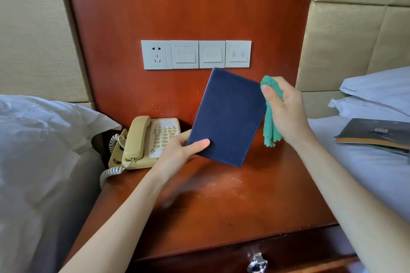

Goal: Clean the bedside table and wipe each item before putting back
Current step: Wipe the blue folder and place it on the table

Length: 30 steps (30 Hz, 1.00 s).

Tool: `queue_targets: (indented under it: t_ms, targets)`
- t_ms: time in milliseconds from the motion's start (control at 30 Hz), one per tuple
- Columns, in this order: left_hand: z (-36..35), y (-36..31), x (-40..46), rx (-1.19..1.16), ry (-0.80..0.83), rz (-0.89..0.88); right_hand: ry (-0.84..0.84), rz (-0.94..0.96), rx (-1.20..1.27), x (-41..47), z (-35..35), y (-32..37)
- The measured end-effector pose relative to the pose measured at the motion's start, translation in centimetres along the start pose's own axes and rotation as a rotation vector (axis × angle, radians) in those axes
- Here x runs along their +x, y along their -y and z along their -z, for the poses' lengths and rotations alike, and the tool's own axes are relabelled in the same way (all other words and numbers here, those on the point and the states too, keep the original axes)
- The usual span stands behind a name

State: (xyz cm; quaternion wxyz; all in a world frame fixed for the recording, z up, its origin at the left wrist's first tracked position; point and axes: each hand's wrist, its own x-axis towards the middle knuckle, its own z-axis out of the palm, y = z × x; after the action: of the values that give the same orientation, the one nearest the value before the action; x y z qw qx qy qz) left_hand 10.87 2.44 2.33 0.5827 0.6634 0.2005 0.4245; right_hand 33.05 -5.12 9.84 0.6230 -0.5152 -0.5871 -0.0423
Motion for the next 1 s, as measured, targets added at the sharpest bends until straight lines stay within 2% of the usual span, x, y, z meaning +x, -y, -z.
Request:
queue_targets:
  t_ms: [67,200,367,533,833,1000]
  targets:
    - [-0.4,-0.1,-0.1,0.025,-0.013,-0.090,0.053,0.077,-0.026,-0.5,-0.3,0.8]
    - [-1.3,-0.5,-0.4,0.015,-0.147,-0.162,0.152,0.178,-0.038,-2.1,-2.2,1.5]
    - [-1.4,-0.2,-0.4,-0.073,-0.288,-0.227,0.094,-0.018,0.109,-3.7,-4.8,1.0]
    - [-1.2,0.1,0.0,-0.164,-0.390,-0.264,0.064,-0.076,0.160,-4.2,-6.9,1.3]
    - [-0.2,0.2,0.5,-0.294,-0.635,-0.256,0.216,-0.109,-0.025,-6.4,-8.2,0.0]
    - [0.0,0.5,0.7,-0.329,-0.676,-0.191,0.300,-0.117,-0.132,-7.6,-7.1,-1.0]
